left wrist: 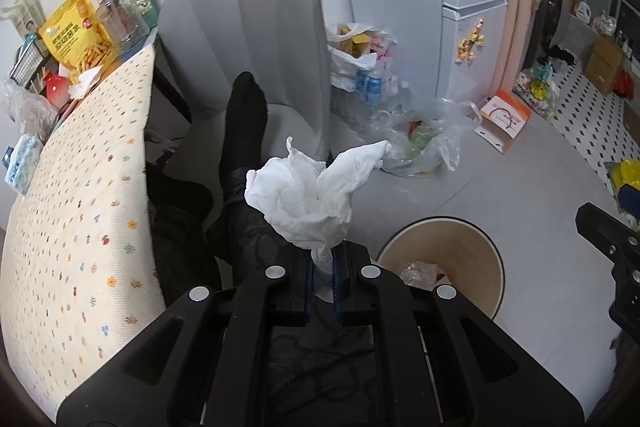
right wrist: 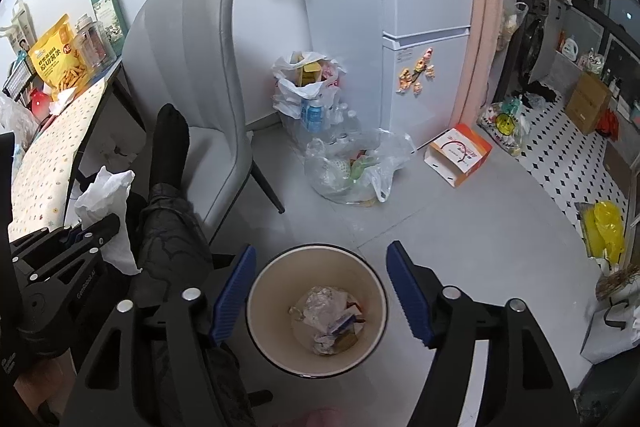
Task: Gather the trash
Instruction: 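Open the right tool then the left tool above the white bin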
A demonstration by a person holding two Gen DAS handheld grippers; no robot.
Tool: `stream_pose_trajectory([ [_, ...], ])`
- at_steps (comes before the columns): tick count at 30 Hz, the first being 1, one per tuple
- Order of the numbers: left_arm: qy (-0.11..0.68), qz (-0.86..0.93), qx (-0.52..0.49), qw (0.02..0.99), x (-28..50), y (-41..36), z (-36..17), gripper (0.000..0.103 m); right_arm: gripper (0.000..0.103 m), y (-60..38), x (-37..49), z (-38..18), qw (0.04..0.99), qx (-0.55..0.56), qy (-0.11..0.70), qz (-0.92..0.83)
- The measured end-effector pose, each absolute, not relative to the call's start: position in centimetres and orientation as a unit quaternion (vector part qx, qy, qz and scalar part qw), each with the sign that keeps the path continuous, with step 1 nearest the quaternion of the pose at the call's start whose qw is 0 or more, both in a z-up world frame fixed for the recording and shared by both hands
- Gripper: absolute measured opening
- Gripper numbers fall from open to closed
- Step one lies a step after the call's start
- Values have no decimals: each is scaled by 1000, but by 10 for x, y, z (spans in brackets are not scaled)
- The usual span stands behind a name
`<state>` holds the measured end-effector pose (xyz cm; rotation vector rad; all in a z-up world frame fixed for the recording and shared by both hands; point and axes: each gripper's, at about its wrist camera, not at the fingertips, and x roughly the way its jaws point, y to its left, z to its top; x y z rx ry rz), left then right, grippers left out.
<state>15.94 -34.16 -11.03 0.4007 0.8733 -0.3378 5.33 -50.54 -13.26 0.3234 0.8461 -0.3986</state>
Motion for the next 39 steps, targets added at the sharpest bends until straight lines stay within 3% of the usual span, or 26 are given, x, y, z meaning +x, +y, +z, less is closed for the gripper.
stream_pose_trajectory([
  [7, 415, -192, 210, 864, 141, -380, -115, 8, 82, -531, 21, -127, 876, 164, 393, -226],
  [19, 430, -234, 231, 841, 123, -423, -128, 11, 84, -557, -3, -143, 861, 158, 411, -255],
  [21, 434, -236, 230, 838, 123, -425, -128, 20, 84, -559, -3, -147, 860, 158, 414, -253],
  [23, 438, -241, 222, 837, 126, -424, -127, 47, 84, -560, -3, -149, 859, 162, 415, -252],
  [26, 429, -239, 222, 843, 126, -420, -123, 69, 84, -561, -3, -150, 858, 165, 415, -253],
  [32, 413, -226, 223, 853, 126, -408, -107, 87, 84, -554, -2, -145, 861, 159, 412, -252],
  [39, 393, -206, 197, 874, 130, -376, -75, 95, 84, -535, -2, -120, 874, 142, 396, -244],
])
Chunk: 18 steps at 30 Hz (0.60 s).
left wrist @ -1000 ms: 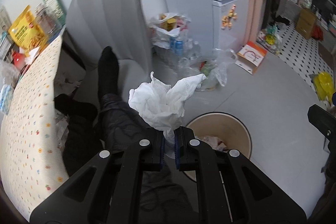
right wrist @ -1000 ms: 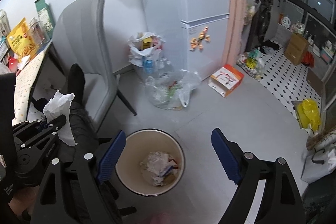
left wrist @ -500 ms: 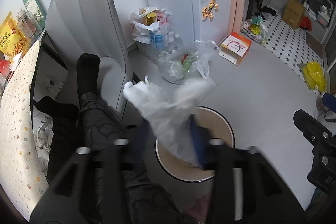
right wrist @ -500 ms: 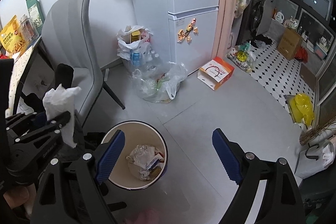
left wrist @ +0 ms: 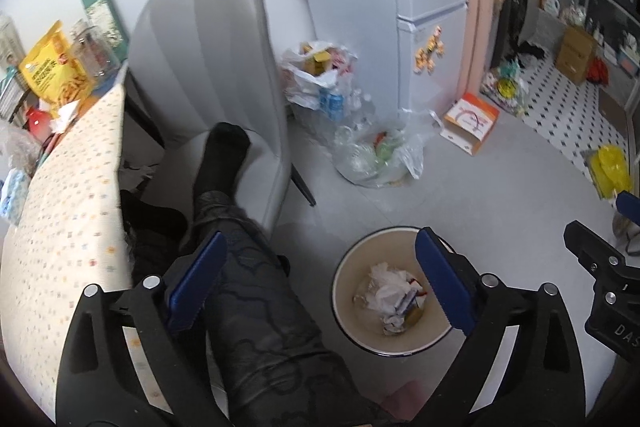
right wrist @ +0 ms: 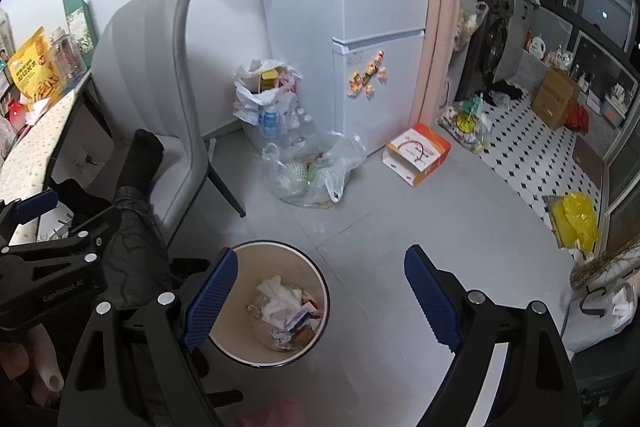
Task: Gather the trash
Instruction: 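Open the right tool then the left tool above the white bin, then swing both open tools back over the cleared table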
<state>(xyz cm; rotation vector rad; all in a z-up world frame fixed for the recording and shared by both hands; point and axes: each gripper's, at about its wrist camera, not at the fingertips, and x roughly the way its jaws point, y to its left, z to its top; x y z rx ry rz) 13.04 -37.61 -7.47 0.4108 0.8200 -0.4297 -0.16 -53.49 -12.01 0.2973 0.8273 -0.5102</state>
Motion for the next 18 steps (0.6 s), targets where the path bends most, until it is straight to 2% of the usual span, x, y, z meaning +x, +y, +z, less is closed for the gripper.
stream_pose_trajectory([
  [18, 320, -149, 98, 930, 114, -253, 22, 97, 95, -450, -5, -17, 917, 90, 326, -210],
])
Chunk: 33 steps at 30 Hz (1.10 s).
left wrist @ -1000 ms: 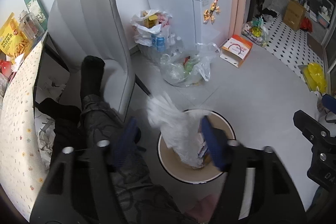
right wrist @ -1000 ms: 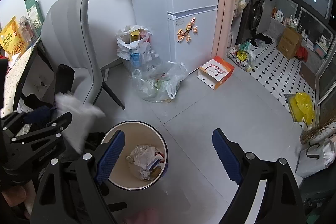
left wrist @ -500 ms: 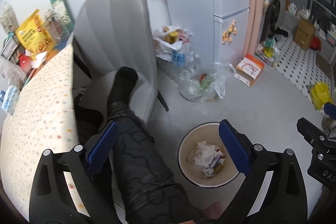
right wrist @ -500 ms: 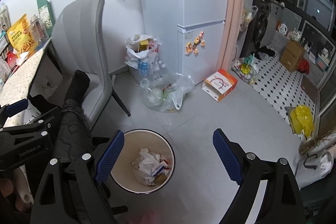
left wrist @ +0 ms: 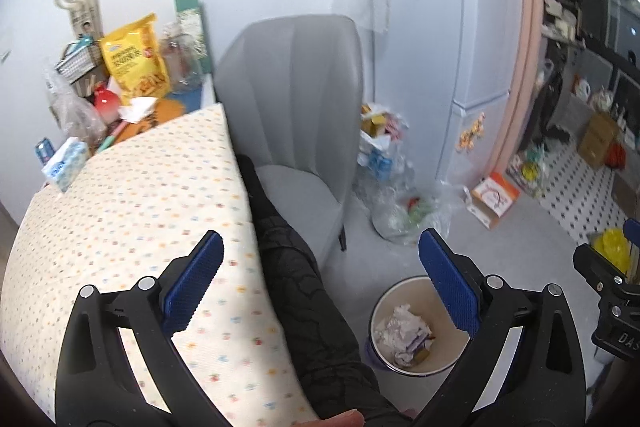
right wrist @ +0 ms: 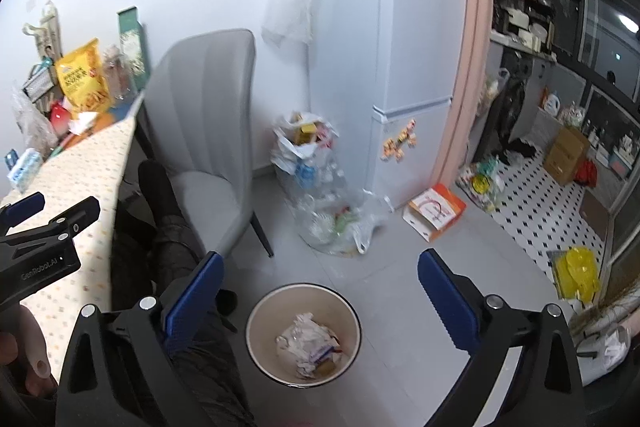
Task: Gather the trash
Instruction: 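Swing both open tools back over the cleared table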
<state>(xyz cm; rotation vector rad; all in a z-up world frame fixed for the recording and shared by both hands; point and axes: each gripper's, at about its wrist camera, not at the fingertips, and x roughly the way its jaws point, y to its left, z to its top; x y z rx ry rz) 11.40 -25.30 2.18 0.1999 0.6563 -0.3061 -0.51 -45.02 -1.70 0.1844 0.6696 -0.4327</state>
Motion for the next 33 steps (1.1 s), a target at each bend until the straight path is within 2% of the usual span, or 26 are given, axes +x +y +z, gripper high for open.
stream_pose_trajectory([
  [19, 251, -114, 24, 961, 63, -142, 97, 97, 95, -355, -34, 73, 948, 57, 252, -186],
  [33, 221, -65, 3, 973, 24, -77, 120, 97, 95, -294, -57, 101, 964, 46, 218, -142],
])
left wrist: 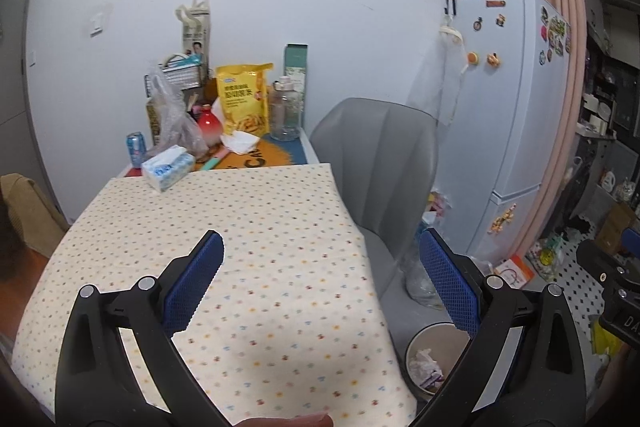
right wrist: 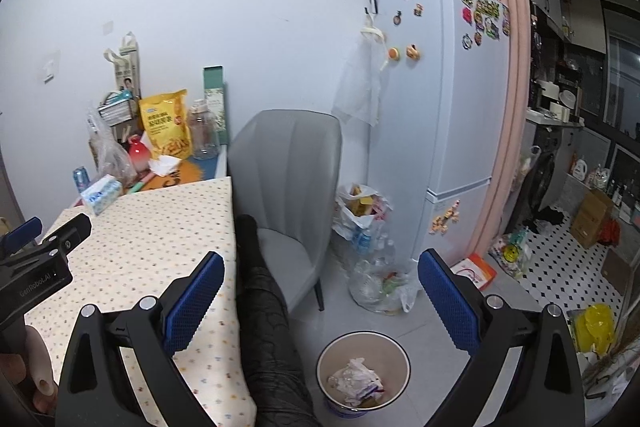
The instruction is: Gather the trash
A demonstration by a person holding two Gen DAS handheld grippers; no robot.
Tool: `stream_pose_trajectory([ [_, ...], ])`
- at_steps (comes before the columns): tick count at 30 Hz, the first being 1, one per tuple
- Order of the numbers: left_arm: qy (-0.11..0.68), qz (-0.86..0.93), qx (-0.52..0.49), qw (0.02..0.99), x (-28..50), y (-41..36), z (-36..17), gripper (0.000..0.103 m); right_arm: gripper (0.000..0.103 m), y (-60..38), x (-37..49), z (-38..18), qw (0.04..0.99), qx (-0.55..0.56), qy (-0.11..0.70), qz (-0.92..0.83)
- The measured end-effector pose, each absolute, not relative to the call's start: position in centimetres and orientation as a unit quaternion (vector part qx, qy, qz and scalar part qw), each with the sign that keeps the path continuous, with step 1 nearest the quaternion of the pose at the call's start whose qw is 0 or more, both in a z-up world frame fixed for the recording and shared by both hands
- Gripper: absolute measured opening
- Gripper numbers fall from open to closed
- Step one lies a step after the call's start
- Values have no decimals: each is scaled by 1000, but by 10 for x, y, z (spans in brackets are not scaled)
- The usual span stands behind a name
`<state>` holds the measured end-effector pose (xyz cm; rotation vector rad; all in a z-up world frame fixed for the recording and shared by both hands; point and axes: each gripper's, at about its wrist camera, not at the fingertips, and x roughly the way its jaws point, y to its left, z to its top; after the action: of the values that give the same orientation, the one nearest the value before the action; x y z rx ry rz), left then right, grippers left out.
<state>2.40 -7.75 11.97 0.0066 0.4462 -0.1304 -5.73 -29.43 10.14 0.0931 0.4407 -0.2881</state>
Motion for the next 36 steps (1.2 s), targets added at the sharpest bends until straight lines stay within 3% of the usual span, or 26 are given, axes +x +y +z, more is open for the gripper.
stream_pose_trajectory([
  [36, 214, 3, -6, 977, 2, -19, 117, 97, 95, -255, -58, 90, 970, 41, 227, -82],
])
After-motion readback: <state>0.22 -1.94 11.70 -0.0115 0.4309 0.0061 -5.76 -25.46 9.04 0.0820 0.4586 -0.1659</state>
